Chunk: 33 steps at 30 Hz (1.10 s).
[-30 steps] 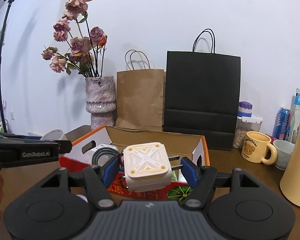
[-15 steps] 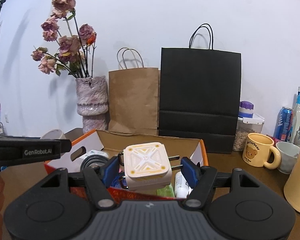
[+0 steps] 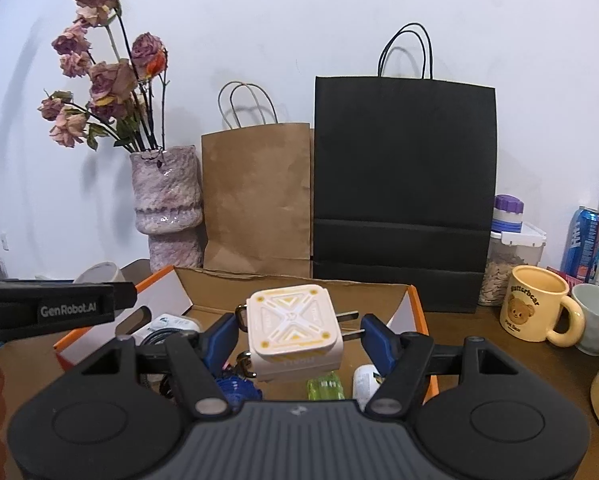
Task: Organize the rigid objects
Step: 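Carry the tape roll and white plug over the red box with both tools, then lower the tape roll and plug into the box and open both tools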
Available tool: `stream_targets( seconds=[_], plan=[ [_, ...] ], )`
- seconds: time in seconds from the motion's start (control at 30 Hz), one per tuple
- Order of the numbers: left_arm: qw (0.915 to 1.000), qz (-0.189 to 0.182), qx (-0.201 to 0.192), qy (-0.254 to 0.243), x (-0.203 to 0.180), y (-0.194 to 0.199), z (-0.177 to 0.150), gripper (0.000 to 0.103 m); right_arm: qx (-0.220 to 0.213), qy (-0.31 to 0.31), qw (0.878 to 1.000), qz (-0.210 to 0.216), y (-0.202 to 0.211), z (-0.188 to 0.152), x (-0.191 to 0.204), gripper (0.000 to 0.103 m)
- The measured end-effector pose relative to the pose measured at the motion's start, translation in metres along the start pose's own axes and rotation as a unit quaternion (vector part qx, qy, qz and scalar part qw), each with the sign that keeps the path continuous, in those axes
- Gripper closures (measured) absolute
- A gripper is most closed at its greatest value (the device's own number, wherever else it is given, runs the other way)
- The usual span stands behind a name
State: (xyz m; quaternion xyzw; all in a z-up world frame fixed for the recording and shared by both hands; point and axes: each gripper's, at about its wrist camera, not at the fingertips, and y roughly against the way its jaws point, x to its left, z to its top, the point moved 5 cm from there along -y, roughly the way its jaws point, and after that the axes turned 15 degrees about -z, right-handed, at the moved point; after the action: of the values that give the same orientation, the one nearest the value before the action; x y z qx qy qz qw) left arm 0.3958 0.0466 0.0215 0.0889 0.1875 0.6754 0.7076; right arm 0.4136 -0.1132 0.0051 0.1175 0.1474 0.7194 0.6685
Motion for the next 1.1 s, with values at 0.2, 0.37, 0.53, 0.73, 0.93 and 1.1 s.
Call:
stream_targets(
  seconds=[0.2, 0.37, 0.53, 0.73, 0.93, 1.1],
  plan=[
    [1.0000, 0.008, 0.006, 0.001, 0.008, -0.023, 0.007, 0.059, 0.006, 0.002, 1.000, 0.004, -0.026, 0.006, 0.008, 0.036],
    [0.9999, 0.013, 0.009, -0.002, 0.014, -0.039, 0.011, 0.059, 0.013, 0.006, 1.000, 0.007, -0.045, 0.008, 0.014, 0.036],
    [0.9997, 0.018, 0.017, -0.006, 0.019, -0.055, 0.013, 0.059, 0.023, 0.013, 1.000, 0.006, -0.064, 0.008, 0.019, 0.036],
    [0.9992, 0.025, 0.030, -0.011, 0.026, -0.073, 0.012, 0.059, 0.037, 0.018, 0.999, 0.002, -0.081, 0.004, 0.020, 0.036],
    [0.9984, 0.024, 0.049, -0.016, 0.028, -0.082, 0.008, 0.058, 0.058, 0.024, 0.998, 0.003, -0.087, -0.003, 0.018, 0.036],
    [0.9984, 0.030, 0.045, -0.018, 0.029, -0.082, 0.008, 0.000, 0.059, 0.017, 0.998, -0.005, -0.086, -0.004, 0.011, 0.011]
  ],
)
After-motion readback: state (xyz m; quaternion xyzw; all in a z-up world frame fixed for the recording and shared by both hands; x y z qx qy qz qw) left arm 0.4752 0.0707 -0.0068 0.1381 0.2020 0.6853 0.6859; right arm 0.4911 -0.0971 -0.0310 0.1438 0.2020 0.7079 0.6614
